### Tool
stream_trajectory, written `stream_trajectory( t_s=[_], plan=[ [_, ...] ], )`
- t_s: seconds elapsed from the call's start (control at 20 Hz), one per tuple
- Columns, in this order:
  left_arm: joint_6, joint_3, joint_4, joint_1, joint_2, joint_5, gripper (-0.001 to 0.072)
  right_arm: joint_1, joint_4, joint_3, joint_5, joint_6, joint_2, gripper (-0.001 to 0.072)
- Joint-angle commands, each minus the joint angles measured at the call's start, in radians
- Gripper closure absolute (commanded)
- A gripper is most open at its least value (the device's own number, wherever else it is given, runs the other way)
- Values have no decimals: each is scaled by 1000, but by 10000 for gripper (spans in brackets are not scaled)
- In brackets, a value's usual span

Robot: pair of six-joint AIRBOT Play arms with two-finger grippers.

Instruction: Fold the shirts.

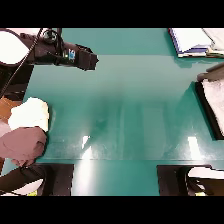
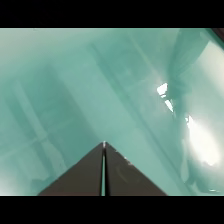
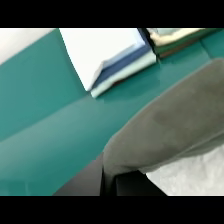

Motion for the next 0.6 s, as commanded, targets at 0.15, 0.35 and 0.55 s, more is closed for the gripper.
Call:
stream_trajectory(
  t_s=[0.15, 0.35, 0.55],
  plan=[
    [2, 0, 0, 0, 0, -8, 679, -105, -245, -219, 173, 5, 137, 698],
    [9, 0, 0, 0, 0, -8, 679, -170, -340, -403, 187, 5, 206, 695],
    [13, 0, 0, 0, 0, -8, 679, -235, -340, -540, 193, 4, 241, 241]
  ],
)
